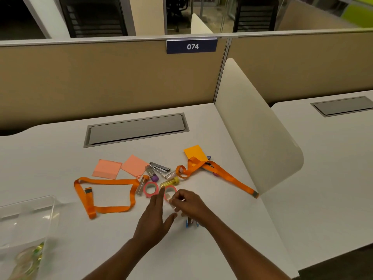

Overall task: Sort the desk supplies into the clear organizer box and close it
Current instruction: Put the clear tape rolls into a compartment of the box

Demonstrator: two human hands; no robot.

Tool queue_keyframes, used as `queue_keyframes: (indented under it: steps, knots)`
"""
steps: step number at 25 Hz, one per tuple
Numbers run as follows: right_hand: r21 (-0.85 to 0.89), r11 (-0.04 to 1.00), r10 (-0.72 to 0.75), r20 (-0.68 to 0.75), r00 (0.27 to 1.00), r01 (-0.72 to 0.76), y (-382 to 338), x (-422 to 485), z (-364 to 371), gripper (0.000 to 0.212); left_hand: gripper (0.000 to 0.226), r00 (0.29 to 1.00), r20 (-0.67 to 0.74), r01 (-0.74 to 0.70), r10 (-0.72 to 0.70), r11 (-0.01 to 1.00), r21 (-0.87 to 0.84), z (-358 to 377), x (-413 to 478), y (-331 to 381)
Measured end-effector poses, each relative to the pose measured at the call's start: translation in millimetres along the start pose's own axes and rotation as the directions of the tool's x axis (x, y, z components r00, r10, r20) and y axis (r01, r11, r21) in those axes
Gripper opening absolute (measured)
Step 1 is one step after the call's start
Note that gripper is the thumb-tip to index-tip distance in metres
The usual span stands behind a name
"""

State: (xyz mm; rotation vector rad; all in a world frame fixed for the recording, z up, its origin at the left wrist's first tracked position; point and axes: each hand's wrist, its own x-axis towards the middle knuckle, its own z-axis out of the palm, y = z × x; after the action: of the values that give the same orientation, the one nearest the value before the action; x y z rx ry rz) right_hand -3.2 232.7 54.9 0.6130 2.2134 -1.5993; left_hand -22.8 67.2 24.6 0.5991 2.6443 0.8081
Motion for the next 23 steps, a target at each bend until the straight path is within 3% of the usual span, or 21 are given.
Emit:
queue_keyframes:
  steps: [3,5,7,9,13,15,19,23]
  knots:
    - [0.045,0.996,0.073,0.161,0.984,-0.081,-5,-6,3,0.03,0.068,1.0,0.003,-0.021,0.021,0.999,-0.047,0,5,5]
    - [0.017,0.998,0.066,0.099,0.993,-0.068,-9,-1,-5,0.037,0.062,1.0,-0.013,-0.017,0.017,0.999,-0.03,-2,5,4]
    - [-0.223,0.974,-0.085,-0.181,0.98,0.043,-11,13,-25,0.046,0.061,1.0,-0.007,-0.005,0.005,1.0,0.009,-5,3,1]
    - [-0.597,0.802,-0.281,-0.339,0.898,0.025,-9,34,-54,0.06,0.062,0.999,0.033,0.041,-0.042,0.998,0.036,-7,-1,-2]
    - [-0.745,0.651,-0.043,-0.23,0.972,-0.147,-4,69,-88,0.081,0.061,0.997,0.041,0.07,-0.071,0.997,0.029,-7,-15,-9]
    - [-0.799,0.586,-0.021,-0.179,0.984,-0.133,-1,74,-72,0.074,0.06,0.995,0.044,0.089,-0.09,0.996,0.02,-7,-22,-13]
    - [-0.893,0.436,-0.179,-0.208,0.962,-0.111,0,68,-14,0.049,0.06,0.989,0.055,0.138,-0.14,0.99,0.03,-9,-32,-17]
    - [-0.897,0.438,-0.301,-0.201,0.932,-0.053,3,60,20,0.036,0.06,0.987,0.059,0.144,-0.146,0.989,0.036,-11,-37,-15]
